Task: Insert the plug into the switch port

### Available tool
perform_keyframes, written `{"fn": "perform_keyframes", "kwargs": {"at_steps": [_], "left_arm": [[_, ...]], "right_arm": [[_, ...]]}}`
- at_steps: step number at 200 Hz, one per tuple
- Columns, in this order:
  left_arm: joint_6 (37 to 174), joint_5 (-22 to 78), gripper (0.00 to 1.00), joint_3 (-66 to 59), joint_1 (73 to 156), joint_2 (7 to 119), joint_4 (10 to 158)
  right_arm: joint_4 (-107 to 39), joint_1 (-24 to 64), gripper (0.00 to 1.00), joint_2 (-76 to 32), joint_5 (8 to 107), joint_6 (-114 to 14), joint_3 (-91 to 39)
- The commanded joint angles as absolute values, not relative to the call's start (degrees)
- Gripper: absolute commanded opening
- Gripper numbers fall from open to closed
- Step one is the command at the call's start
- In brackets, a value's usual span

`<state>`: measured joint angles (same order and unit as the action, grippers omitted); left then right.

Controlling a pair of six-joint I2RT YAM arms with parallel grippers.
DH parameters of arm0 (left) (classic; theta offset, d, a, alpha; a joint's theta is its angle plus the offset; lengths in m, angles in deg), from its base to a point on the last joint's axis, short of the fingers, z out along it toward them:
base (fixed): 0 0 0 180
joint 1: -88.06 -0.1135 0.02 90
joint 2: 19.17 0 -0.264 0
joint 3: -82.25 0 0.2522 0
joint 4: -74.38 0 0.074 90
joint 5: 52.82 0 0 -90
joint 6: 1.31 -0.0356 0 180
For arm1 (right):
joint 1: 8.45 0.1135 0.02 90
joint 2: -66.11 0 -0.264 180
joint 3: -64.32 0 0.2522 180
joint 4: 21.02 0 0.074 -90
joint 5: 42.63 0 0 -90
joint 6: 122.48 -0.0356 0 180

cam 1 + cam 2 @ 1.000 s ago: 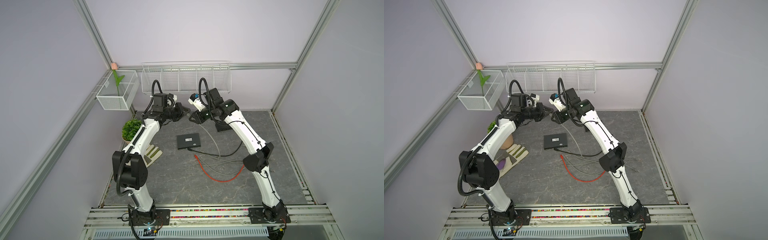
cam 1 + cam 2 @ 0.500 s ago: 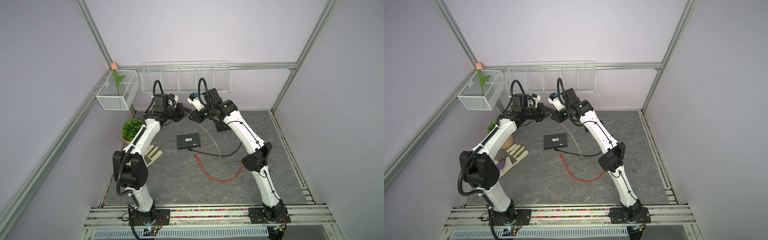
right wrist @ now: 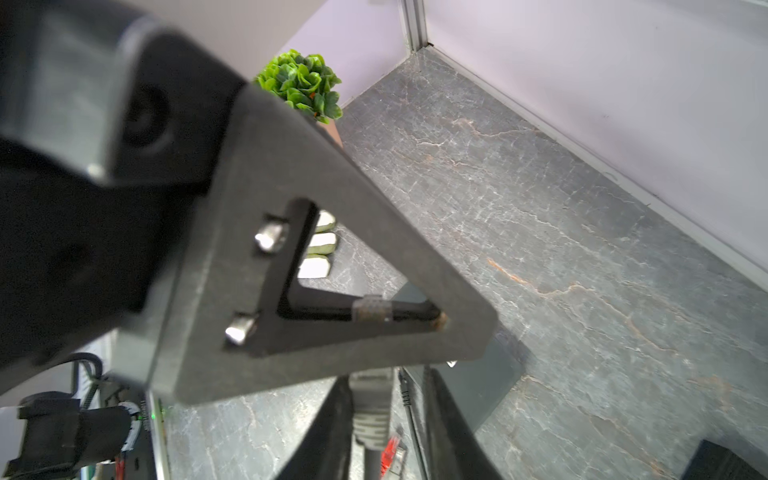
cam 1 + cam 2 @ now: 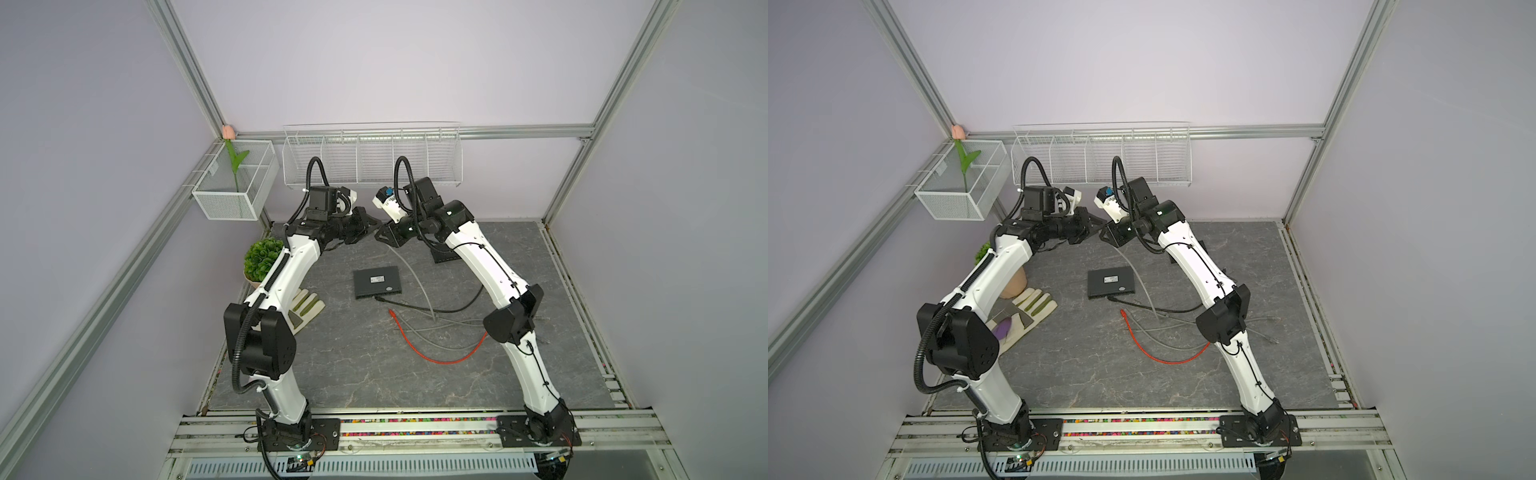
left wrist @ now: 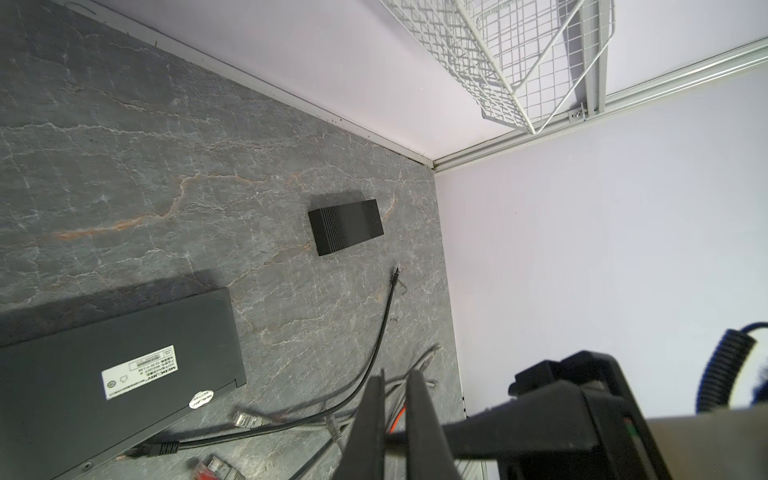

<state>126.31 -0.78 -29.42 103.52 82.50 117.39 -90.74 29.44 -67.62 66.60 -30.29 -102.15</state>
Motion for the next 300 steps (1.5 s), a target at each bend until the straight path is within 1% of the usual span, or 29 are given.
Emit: {"fn": "perform_keyframes", "kwargs": {"at_steps": [1,15,30,61,83,133,155,185,190,198,204,210,214,218,223,226,232,247,254,277,300], "left_arm": [[124.8,-0.8,0.00,-31.4,103.9,82.9,119.1],[124.4,-0.9,0.00,-31.5,104.0,83.0,119.5],[123.5,-0.7,0.00,-31.4,104.0,83.0,120.4],[121.6,0.1,0.00,-31.6,104.0,83.1,122.3],[120.9,0.4,0.00,-32.0,104.0,83.3,123.1],[121.0,-0.2,0.00,-32.2,104.0,83.5,122.8],[120.0,0.2,0.00,-32.2,104.0,83.7,123.7],[117.8,1.7,0.00,-33.1,104.0,84.0,126.0],[117.8,1.8,0.05,-33.3,104.0,84.1,126.3],[118.0,1.7,0.19,-33.6,103.8,84.1,126.2],[118.2,1.8,0.34,-34.0,103.6,84.1,125.9],[118.5,2.5,0.44,-34.4,103.3,84.1,125.9],[118.7,3.0,0.54,-34.6,103.0,84.0,125.7],[118.9,3.3,0.64,-34.7,102.6,84.0,125.5],[119.5,3.6,0.79,-34.6,102.0,83.8,124.9],[119.8,3.9,0.82,-34.4,101.5,83.7,124.5],[120.6,4.4,0.84,-33.9,100.4,83.4,123.7],[122.5,4.7,0.85,-31.0,97.4,82.9,120.4],[122.9,4.6,0.84,-29.6,96.1,83.0,118.9],[120.7,6.3,0.73,-28.2,94.3,86.1,118.8],[116.3,6.9,0.59,-32.3,94.9,94.2,123.9]], "right_arm": [[-92.3,29.4,0.26,-67.8,66.5,-29.0,-102.9],[-92.3,29.4,0.24,-67.7,66.8,-29.1,-103.0],[-92.2,29.6,0.24,-67.6,66.4,-29.1,-103.0],[-92.6,30.1,0.34,-67.3,65.5,-28.8,-102.9],[-93.0,30.1,0.35,-67.3,65.5,-28.7,-102.9],[-92.8,30.2,0.23,-67.2,66.3,-28.6,-102.9],[-93.0,30.4,0.19,-67.2,66.2,-28.5,-102.9],[-93.8,30.4,0.07,-67.0,66.7,-28.4,-102.9],[-94.1,30.5,0.07,-67.1,66.7,-28.4,-102.8],[-95.0,30.4,0.07,-67.0,66.5,-28.1,-102.7],[-95.8,30.3,0.07,-66.9,66.8,-27.8,-102.6],[-96.8,30.1,0.07,-66.7,67.2,-27.7,-102.4],[-97.5,29.8,0.07,-66.6,67.6,-27.5,-102.2],[-98.3,29.6,0.07,-66.5,67.9,-27.4,-101.8],[-99.2,29.2,0.07,-66.2,68.4,-27.2,-101.3],[-99.7,29.0,0.07,-66.0,68.6,-27.0,-100.8],[-100.6,28.5,0.07,-65.5,68.7,-26.8,-99.6],[-101.8,27.6,0.07,-63.9,68.8,-26.1,-95.9],[-102.3,27.5,0.07,-63.3,68.5,-25.7,-94.3],[-103.0,27.9,0.07,-63.3,68.4,-26.0,-90.1],[-105.6,28.9,0.07,-66.4,66.7,-27.7,-88.2]]}}
